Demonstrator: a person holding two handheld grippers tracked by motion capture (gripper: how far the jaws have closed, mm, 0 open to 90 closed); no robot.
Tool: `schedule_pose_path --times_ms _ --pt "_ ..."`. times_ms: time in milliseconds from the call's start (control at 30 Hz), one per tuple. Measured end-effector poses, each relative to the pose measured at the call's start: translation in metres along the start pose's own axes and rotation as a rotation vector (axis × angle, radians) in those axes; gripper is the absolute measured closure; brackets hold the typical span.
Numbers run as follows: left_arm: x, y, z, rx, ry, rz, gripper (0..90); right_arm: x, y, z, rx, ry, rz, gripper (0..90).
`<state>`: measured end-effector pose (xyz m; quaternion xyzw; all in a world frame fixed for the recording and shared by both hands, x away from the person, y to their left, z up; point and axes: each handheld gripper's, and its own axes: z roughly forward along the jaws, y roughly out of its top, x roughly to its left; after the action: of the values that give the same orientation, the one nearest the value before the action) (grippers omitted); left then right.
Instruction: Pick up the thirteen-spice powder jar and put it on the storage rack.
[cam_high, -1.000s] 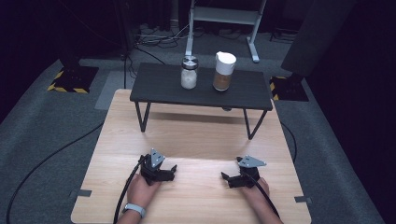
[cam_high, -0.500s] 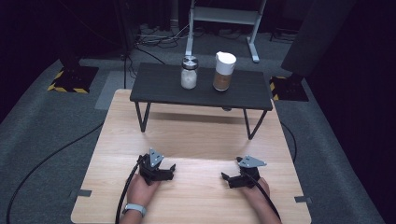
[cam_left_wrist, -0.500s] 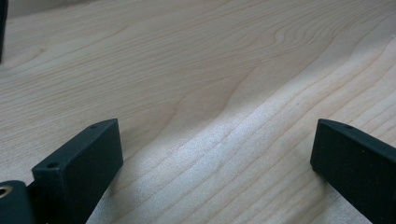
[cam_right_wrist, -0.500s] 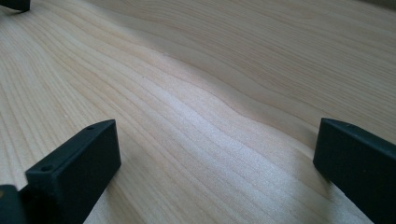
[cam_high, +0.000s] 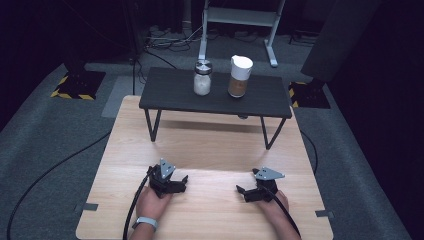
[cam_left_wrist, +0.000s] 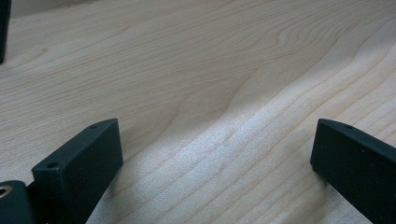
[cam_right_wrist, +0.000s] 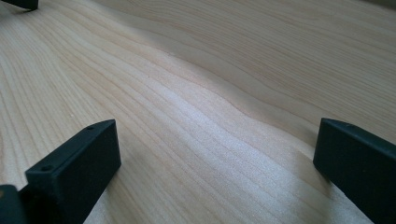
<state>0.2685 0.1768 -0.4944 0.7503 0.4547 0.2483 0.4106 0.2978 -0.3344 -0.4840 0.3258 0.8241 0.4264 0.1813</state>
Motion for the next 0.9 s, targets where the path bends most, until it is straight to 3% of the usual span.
schedule_pose_path --times_ms 900 --pt "-0.0008 0.0002 0.0006 -0.001 0.002 -0.004 2.0 0.0035 0.0004 0.0007 -0.001 -0.018 0.014 0.5"
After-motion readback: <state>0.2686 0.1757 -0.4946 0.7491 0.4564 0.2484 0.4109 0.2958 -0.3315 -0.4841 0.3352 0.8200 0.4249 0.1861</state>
